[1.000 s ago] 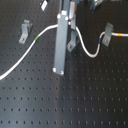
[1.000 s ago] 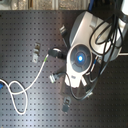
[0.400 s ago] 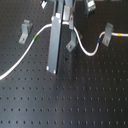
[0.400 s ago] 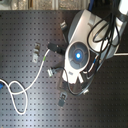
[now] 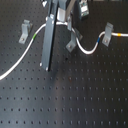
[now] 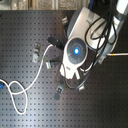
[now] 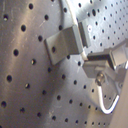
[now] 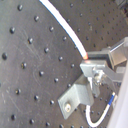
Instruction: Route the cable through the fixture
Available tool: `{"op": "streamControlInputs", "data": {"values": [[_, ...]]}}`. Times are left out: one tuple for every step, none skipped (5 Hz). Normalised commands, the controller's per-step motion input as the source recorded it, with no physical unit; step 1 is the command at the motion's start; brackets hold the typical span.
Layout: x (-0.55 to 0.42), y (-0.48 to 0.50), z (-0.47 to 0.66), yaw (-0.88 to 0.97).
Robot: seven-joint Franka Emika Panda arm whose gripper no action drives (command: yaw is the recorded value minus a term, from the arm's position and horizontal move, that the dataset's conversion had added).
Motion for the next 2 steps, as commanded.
{"op": "streamControlInputs", "data": {"values": [[-0.109, -0.207, 0.21, 0.06], [-0.061, -0.124, 0.08, 0.00]]}}
